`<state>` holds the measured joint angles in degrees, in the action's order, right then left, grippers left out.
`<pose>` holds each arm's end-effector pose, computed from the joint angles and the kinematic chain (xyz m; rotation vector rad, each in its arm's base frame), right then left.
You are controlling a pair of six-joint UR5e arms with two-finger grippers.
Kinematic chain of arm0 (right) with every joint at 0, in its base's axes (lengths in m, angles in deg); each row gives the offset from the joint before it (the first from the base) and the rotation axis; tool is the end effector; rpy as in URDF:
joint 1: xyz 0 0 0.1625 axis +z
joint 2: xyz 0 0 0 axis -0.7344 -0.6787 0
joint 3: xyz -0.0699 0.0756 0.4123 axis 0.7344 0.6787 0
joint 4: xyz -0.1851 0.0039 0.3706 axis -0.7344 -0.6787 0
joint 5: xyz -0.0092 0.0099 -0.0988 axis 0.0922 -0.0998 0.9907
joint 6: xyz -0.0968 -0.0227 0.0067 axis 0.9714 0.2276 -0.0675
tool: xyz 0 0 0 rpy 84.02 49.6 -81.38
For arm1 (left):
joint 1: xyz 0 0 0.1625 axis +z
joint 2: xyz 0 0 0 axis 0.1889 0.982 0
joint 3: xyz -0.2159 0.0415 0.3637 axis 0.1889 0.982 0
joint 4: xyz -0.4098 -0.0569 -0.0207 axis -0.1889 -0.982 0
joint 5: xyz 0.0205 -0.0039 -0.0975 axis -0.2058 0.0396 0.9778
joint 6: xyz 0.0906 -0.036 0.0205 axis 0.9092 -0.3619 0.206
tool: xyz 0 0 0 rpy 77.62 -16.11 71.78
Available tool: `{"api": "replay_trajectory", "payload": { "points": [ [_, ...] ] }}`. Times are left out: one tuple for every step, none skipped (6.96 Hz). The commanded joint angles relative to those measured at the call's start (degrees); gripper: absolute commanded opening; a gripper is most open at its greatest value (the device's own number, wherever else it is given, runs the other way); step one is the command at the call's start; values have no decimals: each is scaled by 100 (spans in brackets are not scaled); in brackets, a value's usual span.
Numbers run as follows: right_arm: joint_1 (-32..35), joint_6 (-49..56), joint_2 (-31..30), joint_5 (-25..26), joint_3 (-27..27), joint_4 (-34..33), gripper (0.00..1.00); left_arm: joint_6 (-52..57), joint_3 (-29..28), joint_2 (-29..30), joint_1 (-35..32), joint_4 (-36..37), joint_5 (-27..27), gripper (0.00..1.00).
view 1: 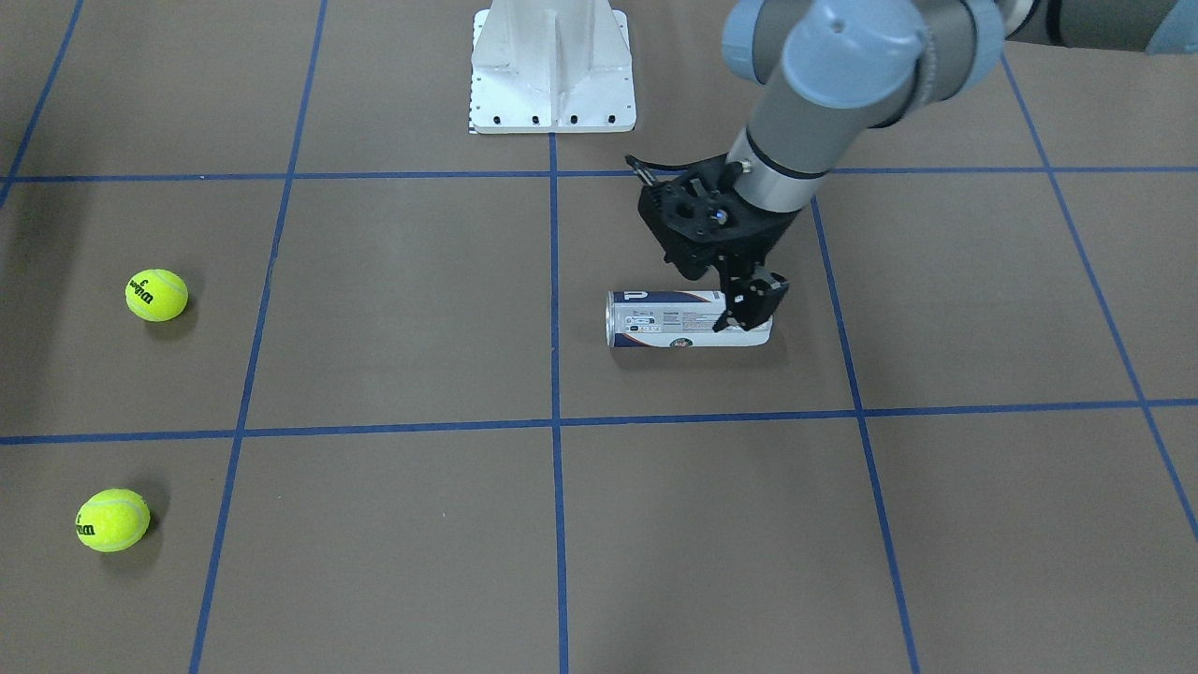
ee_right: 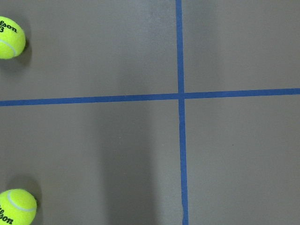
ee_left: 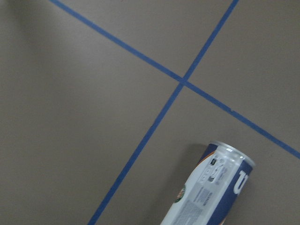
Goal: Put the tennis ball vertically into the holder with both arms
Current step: 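Lower the left gripper over the tube and close on it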
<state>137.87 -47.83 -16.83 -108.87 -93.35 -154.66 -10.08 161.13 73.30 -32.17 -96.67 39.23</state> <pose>0.0636 -0.4730 0.6070 0.0349 -0.8509 0.0597 0.4248 -0.5139 0.1531 0.6378 0.7781 1.0325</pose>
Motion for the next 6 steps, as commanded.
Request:
{"api": "replay_trajectory", "payload": {
  "points": [
    [0, -6, 0, -38, -8, 9, 100, 787, -64, 162, 639, 5, -894, 99],
    [0, -7, 0, -38, 1, 9, 100, 947, -177, 136, 693, -3, -905, 99],
    [0, -7, 0, -29, 10, 9, 100, 975, -326, 135, 937, -12, -1192, 99],
    [0, -7, 0, -29, 19, 9, 100, 1010, -406, 153, 1244, -38, -1638, 99],
    [-9, -7, 0, -29, 27, 9, 100, 1106, -520, 179, 1325, -47, -1747, 99],
    [0, -7, 0, -38, 27, 9, 100, 1133, -712, 205, 1344, -186, -1757, 99]
  ]
}}
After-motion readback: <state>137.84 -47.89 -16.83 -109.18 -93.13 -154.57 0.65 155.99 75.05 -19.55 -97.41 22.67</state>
